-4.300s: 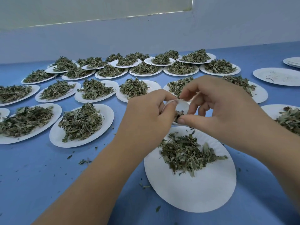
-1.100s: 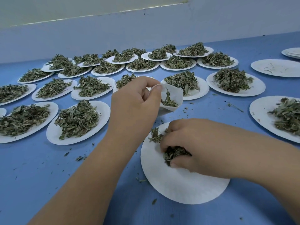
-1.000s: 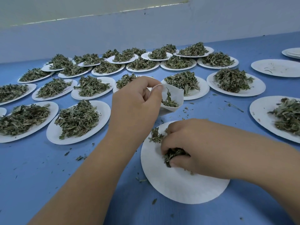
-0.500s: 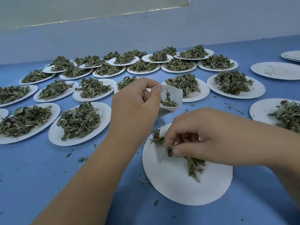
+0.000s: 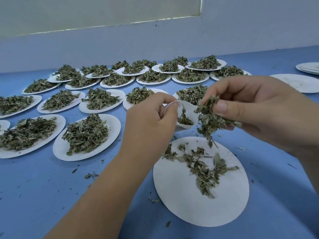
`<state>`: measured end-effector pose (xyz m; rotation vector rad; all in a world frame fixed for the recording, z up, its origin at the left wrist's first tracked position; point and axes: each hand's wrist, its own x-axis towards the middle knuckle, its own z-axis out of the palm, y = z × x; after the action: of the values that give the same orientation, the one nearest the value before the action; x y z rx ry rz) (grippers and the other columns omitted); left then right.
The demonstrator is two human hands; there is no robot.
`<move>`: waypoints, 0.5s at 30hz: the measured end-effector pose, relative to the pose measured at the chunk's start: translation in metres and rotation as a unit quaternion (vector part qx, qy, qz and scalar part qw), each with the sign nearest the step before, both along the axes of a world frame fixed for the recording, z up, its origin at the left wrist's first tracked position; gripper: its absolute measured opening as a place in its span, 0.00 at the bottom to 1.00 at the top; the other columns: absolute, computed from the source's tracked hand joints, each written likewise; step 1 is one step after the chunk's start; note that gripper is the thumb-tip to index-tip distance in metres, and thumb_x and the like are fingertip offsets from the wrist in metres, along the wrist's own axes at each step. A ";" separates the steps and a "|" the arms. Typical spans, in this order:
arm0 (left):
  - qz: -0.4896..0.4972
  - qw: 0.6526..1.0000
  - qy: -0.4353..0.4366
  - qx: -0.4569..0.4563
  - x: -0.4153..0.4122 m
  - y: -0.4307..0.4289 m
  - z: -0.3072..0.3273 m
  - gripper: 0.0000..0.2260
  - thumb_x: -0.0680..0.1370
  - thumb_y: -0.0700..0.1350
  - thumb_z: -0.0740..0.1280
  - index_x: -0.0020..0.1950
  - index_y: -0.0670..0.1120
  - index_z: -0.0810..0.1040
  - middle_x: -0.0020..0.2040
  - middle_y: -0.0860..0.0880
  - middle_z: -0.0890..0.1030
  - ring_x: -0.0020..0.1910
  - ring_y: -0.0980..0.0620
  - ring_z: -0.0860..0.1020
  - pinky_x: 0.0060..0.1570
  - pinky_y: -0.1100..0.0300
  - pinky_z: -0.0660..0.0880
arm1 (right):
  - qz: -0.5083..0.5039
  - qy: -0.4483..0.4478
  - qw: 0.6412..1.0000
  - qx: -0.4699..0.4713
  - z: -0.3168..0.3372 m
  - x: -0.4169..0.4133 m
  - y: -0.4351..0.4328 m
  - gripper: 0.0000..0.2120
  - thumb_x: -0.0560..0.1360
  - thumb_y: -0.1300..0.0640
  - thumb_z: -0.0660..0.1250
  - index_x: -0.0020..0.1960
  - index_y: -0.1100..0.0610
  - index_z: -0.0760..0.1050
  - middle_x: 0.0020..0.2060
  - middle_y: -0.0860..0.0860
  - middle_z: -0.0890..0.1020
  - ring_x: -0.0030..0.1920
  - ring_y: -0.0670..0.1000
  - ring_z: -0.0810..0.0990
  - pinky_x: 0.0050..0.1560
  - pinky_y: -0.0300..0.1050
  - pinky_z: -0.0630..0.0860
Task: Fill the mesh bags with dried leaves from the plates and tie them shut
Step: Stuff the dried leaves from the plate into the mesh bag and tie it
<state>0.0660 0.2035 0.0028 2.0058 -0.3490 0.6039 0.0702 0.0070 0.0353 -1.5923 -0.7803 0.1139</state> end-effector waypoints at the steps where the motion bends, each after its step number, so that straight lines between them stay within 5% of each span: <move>1: -0.003 1.000 -0.003 0.005 0.000 0.000 0.000 0.06 0.79 0.42 0.65 0.44 0.48 0.80 0.27 0.43 0.66 0.24 0.56 0.63 0.26 0.71 0.62 | -0.009 0.000 1.000 0.011 0.000 0.001 0.001 0.10 0.67 0.52 0.71 0.46 0.54 0.82 0.34 0.49 0.79 0.34 0.47 0.73 0.33 0.36 0.72; 15: -0.013 0.999 -0.017 0.025 0.001 -0.007 -0.004 0.06 0.78 0.43 0.67 0.42 0.50 0.80 0.26 0.45 0.67 0.24 0.56 0.63 0.27 0.71 0.62 | -0.156 -0.073 0.981 -0.090 -0.009 0.000 0.014 0.04 0.72 0.53 0.74 0.46 0.48 0.81 0.35 0.46 0.81 0.33 0.44 0.76 0.36 0.37 0.74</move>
<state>0.0666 0.1969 -0.0015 2.0363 -0.4145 0.6187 0.0703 0.0213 0.0263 -1.8928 -0.6345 -0.1654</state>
